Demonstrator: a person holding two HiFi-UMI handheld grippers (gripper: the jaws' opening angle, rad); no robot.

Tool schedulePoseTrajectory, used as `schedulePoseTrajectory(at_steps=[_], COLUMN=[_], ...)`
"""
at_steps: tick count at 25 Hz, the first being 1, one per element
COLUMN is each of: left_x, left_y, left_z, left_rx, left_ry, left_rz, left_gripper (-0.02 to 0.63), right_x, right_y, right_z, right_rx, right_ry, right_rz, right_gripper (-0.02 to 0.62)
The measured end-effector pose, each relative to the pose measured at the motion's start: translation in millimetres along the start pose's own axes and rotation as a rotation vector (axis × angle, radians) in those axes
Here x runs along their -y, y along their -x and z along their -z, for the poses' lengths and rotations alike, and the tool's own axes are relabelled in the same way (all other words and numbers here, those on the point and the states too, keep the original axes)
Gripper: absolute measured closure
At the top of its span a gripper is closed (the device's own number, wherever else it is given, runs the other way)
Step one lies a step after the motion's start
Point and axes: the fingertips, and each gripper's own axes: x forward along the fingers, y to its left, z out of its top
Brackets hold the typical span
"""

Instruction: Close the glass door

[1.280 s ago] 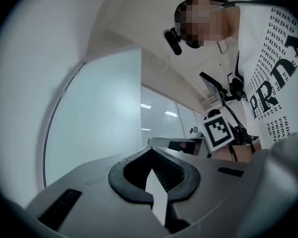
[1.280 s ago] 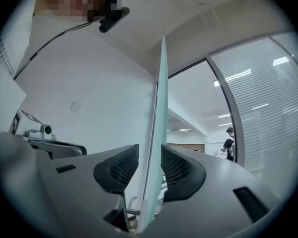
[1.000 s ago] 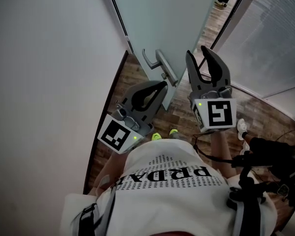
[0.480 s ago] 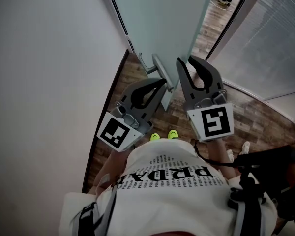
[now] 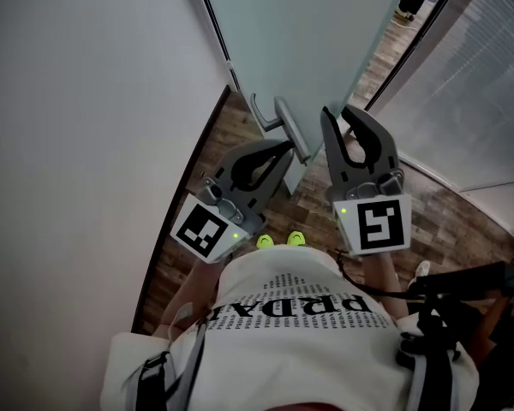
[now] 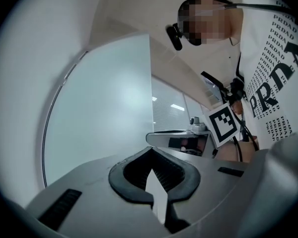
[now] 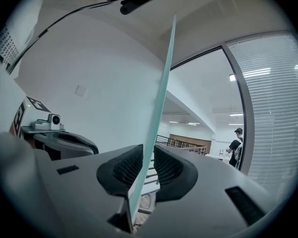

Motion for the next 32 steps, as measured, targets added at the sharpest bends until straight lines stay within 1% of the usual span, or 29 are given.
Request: schedulePoseTrajectory(at_steps=[4, 7, 12, 14, 17, 21, 25, 29, 32], left_x=[-7.4, -11.7, -11.6, -12.1, -15.4, -17.5, -19.9, -17.6, -16.8], left_y=[5.2, 10.2, 15.9, 19.2, 21.6, 22.2, 27.8, 32.0, 27.1], left_z=[13.3, 14.9, -14.6, -20.5, -15.7, 0.2, -0.3, 4.2, 6.7], left_rx=[0.014, 0.015, 0.029, 0.028, 0.011, 0.003, 0.007, 0.0, 0.011], left_ry=[-0.003, -0.012, -0.006, -0.004, -0.007, -0.006, -0.016, -0.019, -0.013], left_rz=[-0.024, -0.021, 0.031, 0.058, 0.092, 0.131, 0.168, 0.174, 0.167], left_gripper=[0.611, 0.611, 0.611, 0.611, 0.611, 0.611, 0.611, 0.611, 0.611], right_x=[-0.8, -2.2, -2.6, -3.3, -1.0, 7.3, 13.4, 12.4, 12.5], right_y=[-3.2, -5.2, -0.9, 2.3, 4.8, 1.5, 1.0, 2.8, 1.1], right_z=[10.7, 7.5, -19.5, -23.5, -18.7, 0.3, -2.6, -0.1, -0.1], right_rx=[0.008, 0.004, -0.025, -0.043, -0.066, -0.089, -0.08, -0.083, -0.078], right_ry=[0.004, 0.025, 0.031, 0.027, 0.024, 0.022, 0.035, 0.036, 0.045], right_rz=[0.008, 0.016, 0.057, 0.075, 0.106, 0.152, 0.2, 0.206, 0.183], right_gripper=[0.534, 0.534, 0.534, 0.534, 0.534, 0.534, 0.534, 0.534, 0.534])
